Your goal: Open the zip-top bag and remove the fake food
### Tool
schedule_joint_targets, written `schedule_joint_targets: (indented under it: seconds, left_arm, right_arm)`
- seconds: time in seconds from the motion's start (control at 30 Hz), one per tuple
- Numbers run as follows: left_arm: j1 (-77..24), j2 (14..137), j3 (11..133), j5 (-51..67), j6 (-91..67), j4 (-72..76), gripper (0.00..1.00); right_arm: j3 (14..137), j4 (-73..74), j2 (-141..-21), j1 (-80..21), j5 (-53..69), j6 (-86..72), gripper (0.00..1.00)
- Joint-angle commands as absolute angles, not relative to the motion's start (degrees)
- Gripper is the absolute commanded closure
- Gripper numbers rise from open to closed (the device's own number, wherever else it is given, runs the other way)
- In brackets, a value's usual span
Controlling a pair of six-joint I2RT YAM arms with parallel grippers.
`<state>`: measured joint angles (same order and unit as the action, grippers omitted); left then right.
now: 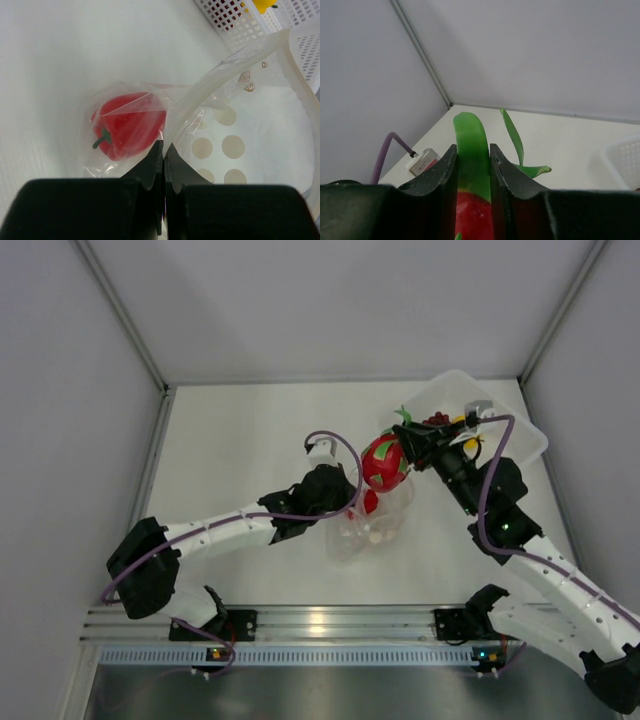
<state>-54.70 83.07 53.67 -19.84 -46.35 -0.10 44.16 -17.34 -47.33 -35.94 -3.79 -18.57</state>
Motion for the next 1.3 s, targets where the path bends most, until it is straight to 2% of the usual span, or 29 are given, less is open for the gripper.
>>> schedule_joint_targets:
  seconds: [0.0, 0.27, 0.4, 0.7, 1.0, 1.27]
  left_arm:
    - [-54.4, 81.1, 53.5, -21.6, -46.7, 1.1, 1.00]
    - [-54.1, 79.4, 52.4, -21.7, -46.6, 1.1, 1.00]
    - [-54.1, 78.6, 52.1, -21.6, -46.4, 1.1, 1.00]
    - [-53.9, 78.0, 51.9, -20.5, -46.2, 1.1, 1.00]
    - [-53.9, 77.0, 51.5, -18.9, -46.0, 1.1, 1.00]
    - [-53.8, 76.6, 50.5, -18.8, -46.1, 1.1, 1.00]
  right_arm:
    - [50.6, -14.2, -46.0, -36.1, -10.5, -16.4, 1.00]
    - [60.0, -2.8, -49.7, -27.0, -13.7, -16.9, 1.00]
    - [63.3, 4.7, -54.6, -16.3, -14.7, -20.9, 1.00]
    - [64.0, 7.2, -63.4, -0.7, -17.9, -26.9, 1.00]
    - [67.9, 5.4, -73.3, 5.6, -20.4, -27.1, 1.00]
    - [69.3, 4.0, -81.0, 6.7, -22.8, -26.0, 1.00]
